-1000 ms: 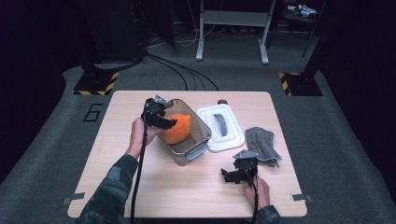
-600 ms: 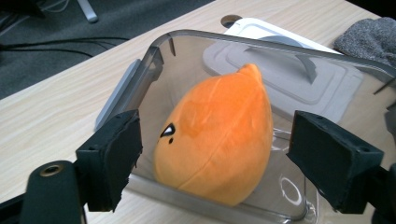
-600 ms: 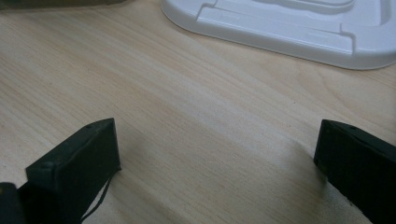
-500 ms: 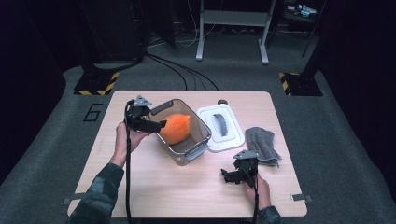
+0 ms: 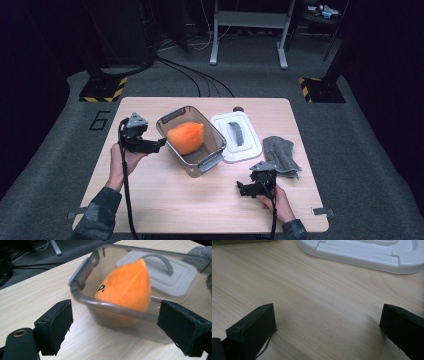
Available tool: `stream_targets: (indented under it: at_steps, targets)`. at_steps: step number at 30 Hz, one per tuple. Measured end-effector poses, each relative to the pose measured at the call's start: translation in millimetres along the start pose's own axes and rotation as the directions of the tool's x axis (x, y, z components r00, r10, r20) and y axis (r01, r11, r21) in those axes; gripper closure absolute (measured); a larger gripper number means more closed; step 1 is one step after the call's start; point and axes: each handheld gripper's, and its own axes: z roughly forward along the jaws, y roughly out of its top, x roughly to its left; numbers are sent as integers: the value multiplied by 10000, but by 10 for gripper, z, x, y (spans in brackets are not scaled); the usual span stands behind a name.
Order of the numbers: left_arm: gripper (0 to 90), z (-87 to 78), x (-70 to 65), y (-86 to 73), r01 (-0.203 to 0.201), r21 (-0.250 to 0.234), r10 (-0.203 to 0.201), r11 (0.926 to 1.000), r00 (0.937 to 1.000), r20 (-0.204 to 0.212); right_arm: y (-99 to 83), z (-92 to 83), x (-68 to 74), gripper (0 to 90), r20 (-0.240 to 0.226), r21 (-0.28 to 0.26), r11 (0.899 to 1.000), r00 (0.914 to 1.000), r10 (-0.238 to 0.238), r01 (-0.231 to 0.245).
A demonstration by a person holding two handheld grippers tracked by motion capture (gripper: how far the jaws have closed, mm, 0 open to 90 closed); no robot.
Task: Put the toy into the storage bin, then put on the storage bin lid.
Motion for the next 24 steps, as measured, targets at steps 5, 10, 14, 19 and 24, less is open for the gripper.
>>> stream_targets:
  at_steps: [5,10,14,19,24]
  targets:
    - [124,-38,60,-168,163,4,-162,9999,9996,-232,-16,-21,18,0,-460,64,9985,9975,-537,540]
    - [121,-21,130,-344,461,83,-456,9989,9977,-494,-6,-19,23,0,-580,81,9976,9960,-675,681]
    - [117,23,174,-481,614,177,-600,9980,9956,-721,-9,-16,37,0,-549,66,9988,9973,-488,492]
    - [115,152,247,-715,915,487,-860,9946,9908,-1048,-10,-16,38,0,-534,48,9988,9974,-493,497]
    - [113,326,344,-992,1411,944,-1283,9855,9831,-1303,-6,-19,39,0,-604,130,9987,9970,-481,490]
